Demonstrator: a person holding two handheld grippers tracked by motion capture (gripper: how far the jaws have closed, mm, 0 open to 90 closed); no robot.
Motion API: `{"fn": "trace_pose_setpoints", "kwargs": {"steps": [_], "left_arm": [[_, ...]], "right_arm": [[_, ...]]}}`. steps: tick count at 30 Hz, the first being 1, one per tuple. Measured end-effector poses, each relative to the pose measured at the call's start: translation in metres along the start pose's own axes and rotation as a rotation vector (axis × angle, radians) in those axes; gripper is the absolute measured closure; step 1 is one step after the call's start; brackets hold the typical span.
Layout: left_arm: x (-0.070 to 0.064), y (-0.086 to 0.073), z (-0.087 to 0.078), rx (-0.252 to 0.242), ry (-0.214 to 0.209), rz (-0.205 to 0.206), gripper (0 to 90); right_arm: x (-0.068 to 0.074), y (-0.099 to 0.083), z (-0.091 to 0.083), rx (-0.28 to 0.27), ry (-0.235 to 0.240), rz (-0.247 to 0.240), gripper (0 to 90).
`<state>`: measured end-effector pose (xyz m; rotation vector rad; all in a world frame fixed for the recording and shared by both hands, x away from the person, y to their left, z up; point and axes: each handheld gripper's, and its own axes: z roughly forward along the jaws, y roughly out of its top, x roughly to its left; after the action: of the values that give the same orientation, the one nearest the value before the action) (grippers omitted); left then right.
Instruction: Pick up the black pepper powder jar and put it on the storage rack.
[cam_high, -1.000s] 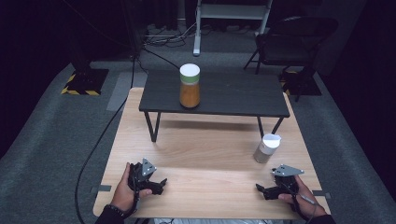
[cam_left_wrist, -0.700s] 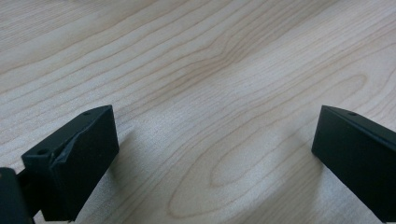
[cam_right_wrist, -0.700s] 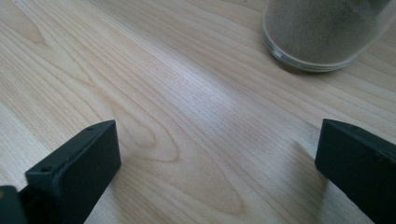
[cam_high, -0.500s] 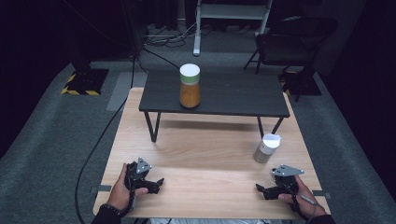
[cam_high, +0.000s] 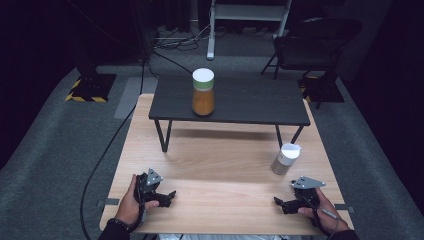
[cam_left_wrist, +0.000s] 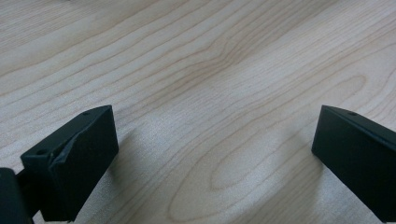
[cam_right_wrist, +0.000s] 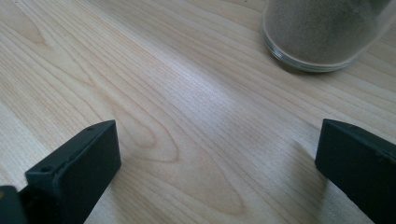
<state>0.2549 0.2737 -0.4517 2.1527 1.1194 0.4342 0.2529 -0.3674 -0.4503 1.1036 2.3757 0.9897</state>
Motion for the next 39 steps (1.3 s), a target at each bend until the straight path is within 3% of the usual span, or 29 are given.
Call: {"fn": "trace_pose_setpoints", "kwargs": {"steps": [34, 39], "left_arm": [[0.0007, 0.0002, 0.0001, 0.001, -0.004, 0.005, 0.4], [0.0004, 0.0001, 0.0001, 0.000, -0.004, 0.003, 0.4]], "right_arm": [[0.0002, -0.0002, -0.0002, -0.001, -0.001, -0.001, 0.2], [0.0043, 0.0032, -0.0018, 0.012, -0.026, -0.013, 0.5]]}}
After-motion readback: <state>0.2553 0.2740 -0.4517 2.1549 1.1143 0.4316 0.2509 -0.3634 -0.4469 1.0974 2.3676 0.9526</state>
